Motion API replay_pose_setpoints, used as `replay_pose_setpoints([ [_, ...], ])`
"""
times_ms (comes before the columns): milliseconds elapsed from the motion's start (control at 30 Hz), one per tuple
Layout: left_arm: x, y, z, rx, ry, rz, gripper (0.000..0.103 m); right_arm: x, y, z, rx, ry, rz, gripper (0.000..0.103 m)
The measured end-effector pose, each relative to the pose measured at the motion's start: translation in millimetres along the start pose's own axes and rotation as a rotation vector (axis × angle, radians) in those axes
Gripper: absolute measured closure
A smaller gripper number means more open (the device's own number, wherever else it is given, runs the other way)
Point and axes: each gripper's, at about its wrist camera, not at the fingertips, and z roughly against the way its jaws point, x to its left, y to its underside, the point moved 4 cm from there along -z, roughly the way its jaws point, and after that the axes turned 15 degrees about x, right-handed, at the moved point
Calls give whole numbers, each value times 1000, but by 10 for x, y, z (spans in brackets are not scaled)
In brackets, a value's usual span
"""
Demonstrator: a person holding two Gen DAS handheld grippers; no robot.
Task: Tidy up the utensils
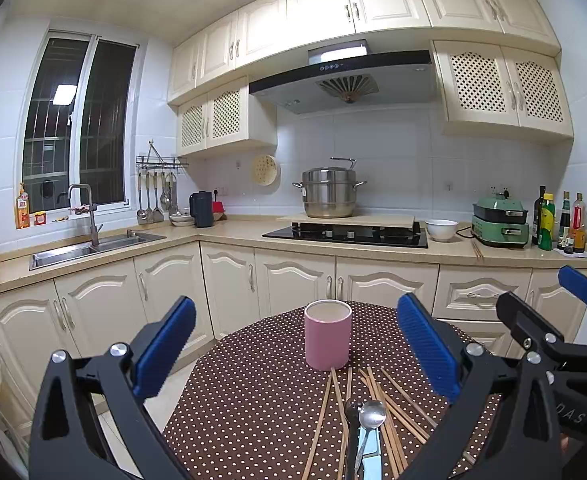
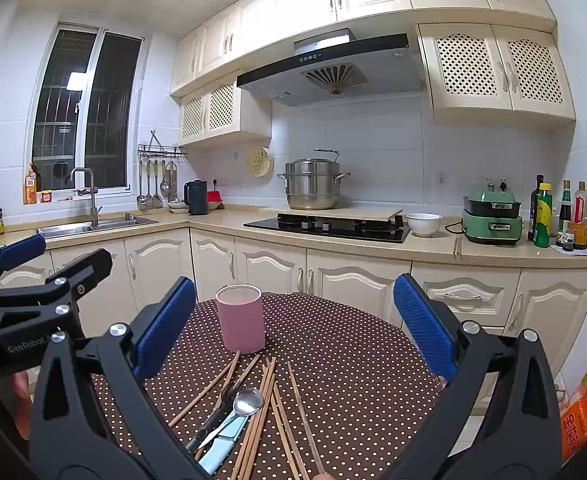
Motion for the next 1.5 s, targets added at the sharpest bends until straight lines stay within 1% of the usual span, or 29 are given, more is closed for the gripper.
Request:
replay_pose_setpoints([
  [1033,30,-13,55,-7,-13,-1,4,58,-11,-18,4,-23,-9,6],
  [1333,86,-64,182,-28,-19,6,4,85,-61,76,-17,-19,-1,6],
  [1500,96,-78,266,-35,-27,7,4,114,-58,136,-23,4,6,6],
])
